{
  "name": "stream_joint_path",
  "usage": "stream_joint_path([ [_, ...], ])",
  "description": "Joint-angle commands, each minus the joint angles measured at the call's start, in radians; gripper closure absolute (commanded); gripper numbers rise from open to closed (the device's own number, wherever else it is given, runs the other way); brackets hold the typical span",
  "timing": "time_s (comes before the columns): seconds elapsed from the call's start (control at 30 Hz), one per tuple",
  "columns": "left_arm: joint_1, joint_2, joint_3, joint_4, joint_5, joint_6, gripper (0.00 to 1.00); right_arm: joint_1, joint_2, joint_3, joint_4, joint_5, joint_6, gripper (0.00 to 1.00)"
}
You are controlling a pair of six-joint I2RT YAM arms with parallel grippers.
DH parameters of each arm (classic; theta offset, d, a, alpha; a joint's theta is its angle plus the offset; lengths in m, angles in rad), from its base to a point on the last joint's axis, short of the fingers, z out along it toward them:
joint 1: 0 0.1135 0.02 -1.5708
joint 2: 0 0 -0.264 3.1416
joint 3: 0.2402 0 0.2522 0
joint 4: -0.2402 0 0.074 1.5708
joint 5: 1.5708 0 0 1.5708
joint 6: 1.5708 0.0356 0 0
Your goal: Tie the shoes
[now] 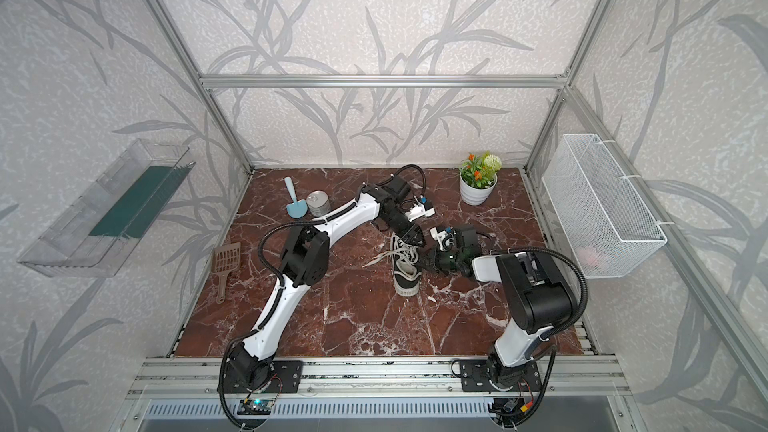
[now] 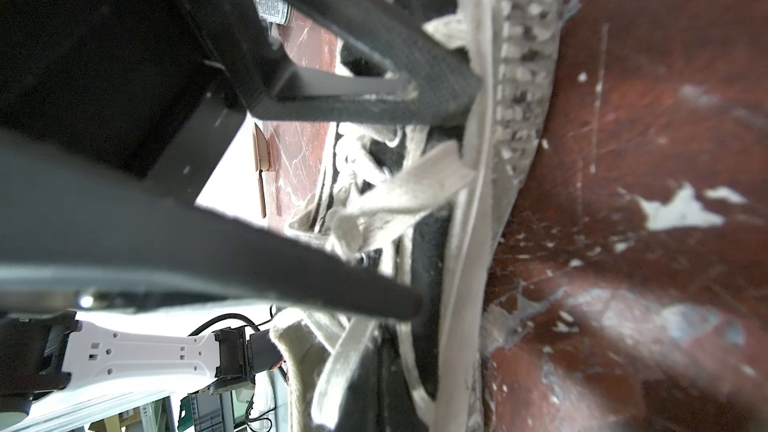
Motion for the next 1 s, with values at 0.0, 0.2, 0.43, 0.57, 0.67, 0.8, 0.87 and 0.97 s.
stream_joint_path([
  [0.0, -0.010, 0.027, -0.004, -0.045, -0.035, 0.020, 0.64, 0.000, 0.044, -0.010, 0.008, -0.009, -0.017, 1.00],
  [0.2, -0.008, 0.025, 0.003, -0.029, -0.043, 0.000, 0.86, 0.000, 0.020, -0.034, 0.016, 0.000, -0.016, 1.00],
  [0.43, -0.007, -0.058, -0.075, 0.043, -0.068, -0.049, 1.00, 0.000, 0.009, -0.032, 0.032, 0.007, -0.006, 1.00],
  [0.57, -0.005, -0.149, -0.178, 0.148, -0.072, -0.099, 1.00, 0.000, -0.013, -0.021, 0.027, 0.003, -0.002, 1.00],
  [0.67, -0.001, -0.210, -0.246, 0.220, -0.077, -0.137, 1.00, -0.001, -0.028, -0.013, 0.011, -0.001, -0.005, 1.00],
  [0.8, 0.008, -0.283, -0.334, 0.331, -0.088, -0.194, 1.00, -0.003, -0.049, -0.005, -0.019, -0.009, -0.019, 1.00],
  [0.87, 0.010, -0.301, -0.366, 0.368, -0.097, -0.219, 1.00, -0.003, -0.066, -0.004, -0.043, -0.007, -0.032, 1.00],
  [0.97, 0.011, -0.323, -0.407, 0.406, -0.118, -0.255, 1.00, -0.003, -0.089, -0.006, -0.063, -0.007, -0.035, 1.00],
])
